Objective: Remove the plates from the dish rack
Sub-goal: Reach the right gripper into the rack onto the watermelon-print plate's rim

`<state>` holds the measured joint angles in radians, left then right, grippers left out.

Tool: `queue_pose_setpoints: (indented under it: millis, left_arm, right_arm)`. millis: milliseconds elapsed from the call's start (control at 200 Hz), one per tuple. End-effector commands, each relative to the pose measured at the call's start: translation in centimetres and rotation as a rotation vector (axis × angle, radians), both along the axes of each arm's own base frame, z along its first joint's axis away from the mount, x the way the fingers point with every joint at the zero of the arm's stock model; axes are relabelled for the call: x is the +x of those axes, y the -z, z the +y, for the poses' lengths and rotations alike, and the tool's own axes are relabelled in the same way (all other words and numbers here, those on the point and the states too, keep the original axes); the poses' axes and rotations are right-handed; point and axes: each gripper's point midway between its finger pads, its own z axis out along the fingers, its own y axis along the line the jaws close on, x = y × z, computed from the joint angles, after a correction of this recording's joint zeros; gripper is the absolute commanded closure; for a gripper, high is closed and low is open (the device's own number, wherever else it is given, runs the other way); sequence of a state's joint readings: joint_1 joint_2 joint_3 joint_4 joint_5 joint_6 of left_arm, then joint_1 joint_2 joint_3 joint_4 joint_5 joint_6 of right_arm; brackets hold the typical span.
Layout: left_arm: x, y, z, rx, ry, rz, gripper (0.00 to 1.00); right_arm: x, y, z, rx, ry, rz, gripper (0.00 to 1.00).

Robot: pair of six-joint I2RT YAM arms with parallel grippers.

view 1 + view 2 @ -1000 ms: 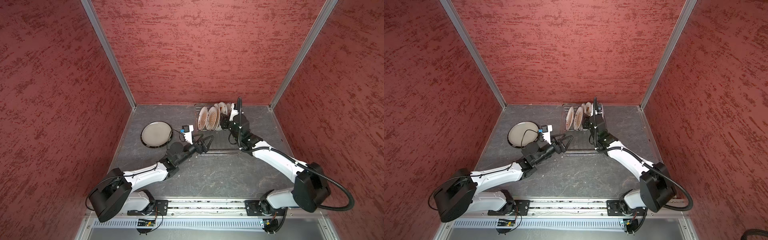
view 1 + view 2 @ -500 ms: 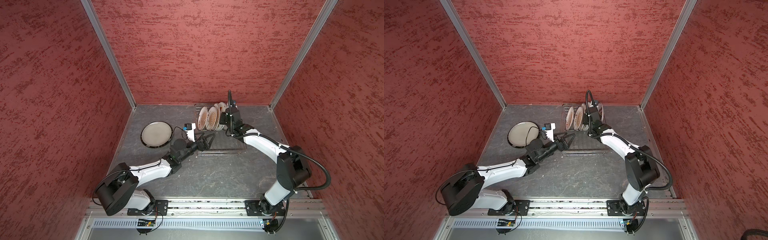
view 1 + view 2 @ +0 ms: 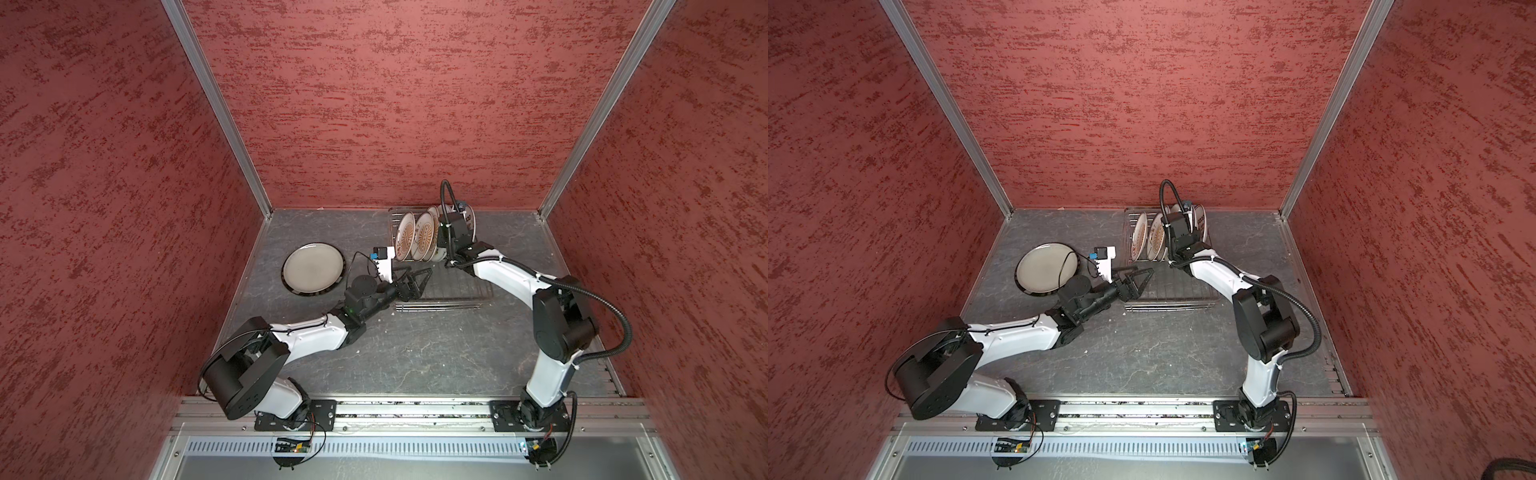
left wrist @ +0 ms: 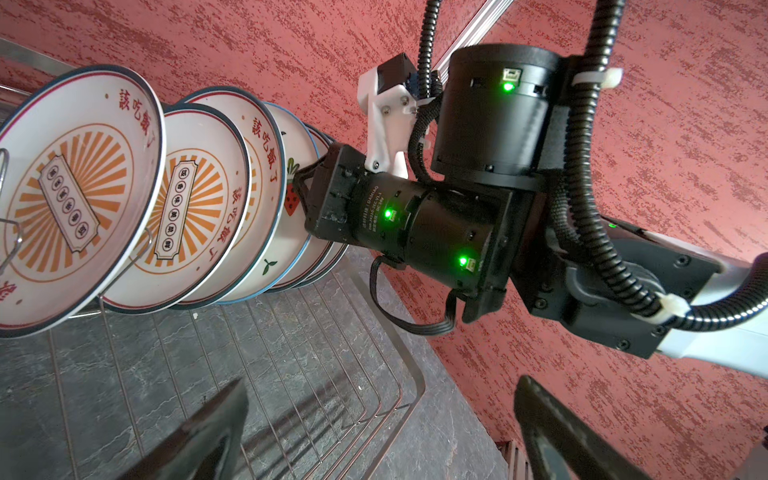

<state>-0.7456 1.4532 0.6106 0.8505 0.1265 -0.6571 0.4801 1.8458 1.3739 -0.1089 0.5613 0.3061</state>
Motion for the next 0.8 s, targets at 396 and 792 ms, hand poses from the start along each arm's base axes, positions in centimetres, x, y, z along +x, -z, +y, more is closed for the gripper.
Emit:
queue_pose_setpoints:
  millis: [396, 792]
  left_arm:
    - [0.9, -0.8, 2.5, -0.102, -0.027, 0.008, 0.00]
    - [1.0, -0.5, 3.3, -0.074, -0.069, 0.016, 0.01]
  right_arm:
    - [0.4, -1.6, 0.2, -0.090, 0.119, -0.081, 0.85]
    - [0.7, -1.4, 0.5, -0.143, 0.131, -0.081, 0.89]
